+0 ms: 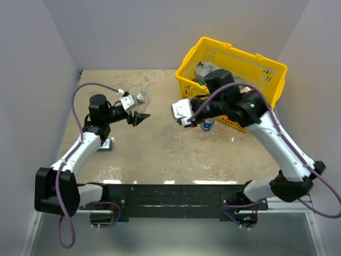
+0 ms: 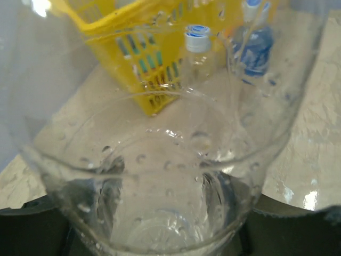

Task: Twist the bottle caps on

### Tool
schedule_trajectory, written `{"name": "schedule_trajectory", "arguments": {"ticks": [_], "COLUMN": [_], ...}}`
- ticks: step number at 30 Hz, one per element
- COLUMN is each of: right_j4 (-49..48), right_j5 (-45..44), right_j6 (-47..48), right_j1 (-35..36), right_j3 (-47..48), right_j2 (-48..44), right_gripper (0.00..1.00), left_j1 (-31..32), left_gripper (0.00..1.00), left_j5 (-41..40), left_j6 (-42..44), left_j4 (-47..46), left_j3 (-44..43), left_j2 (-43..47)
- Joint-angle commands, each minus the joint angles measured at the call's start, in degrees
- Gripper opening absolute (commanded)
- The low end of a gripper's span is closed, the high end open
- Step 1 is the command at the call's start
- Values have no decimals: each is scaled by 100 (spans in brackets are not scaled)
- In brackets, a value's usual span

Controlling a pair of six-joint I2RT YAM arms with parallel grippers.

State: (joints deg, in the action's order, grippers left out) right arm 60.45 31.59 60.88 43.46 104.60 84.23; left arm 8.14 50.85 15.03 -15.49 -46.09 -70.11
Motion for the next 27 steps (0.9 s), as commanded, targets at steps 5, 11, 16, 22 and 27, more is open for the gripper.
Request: {"name": "schedule_trajectory", "arguments": {"ticks": [5,11,16,22,27], "right_j4": [19,407,284,537,811], "right_j5": [-66,-30,-110,-171,-250], "right_j6": [-938,-192,415,1030,1259], "right_j1": [-22,241,601,1032,1041], "right_j3": [-45,140,166,219,254], "right_j2": [-873,-671,-513,-390,-188], "right_gripper": [0,0,0,0,0], "left_j1": [704,1452,1813,1928,1954], "left_gripper": [0,0,0,0,0], "left_j5": [725,461,13,-181,-233], "left_j6": [2082,1970,1714,1732,1705], "left_j4": [-746,51,378,784,740], "left_j3": [1092,858,821,776,724], "left_j2": [-30,-117,-21,146,199]}}
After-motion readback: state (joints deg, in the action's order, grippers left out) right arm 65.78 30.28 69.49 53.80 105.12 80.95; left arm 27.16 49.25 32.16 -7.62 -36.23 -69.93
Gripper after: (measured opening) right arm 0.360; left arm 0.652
